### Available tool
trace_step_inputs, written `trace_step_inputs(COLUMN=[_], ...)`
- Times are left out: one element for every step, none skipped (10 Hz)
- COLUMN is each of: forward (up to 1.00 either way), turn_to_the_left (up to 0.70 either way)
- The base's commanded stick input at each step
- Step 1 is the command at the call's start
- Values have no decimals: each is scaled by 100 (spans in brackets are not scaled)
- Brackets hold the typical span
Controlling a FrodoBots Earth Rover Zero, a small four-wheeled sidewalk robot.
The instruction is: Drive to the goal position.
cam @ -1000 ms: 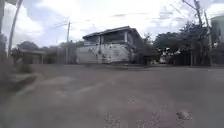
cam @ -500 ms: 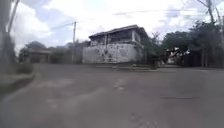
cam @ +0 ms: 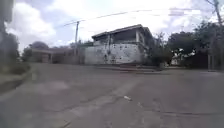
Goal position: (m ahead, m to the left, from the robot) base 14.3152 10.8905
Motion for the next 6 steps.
trace_step_inputs(forward=[100,100,100,100,100,100], turn_to_the_left=[37,37,30,15,2,0])
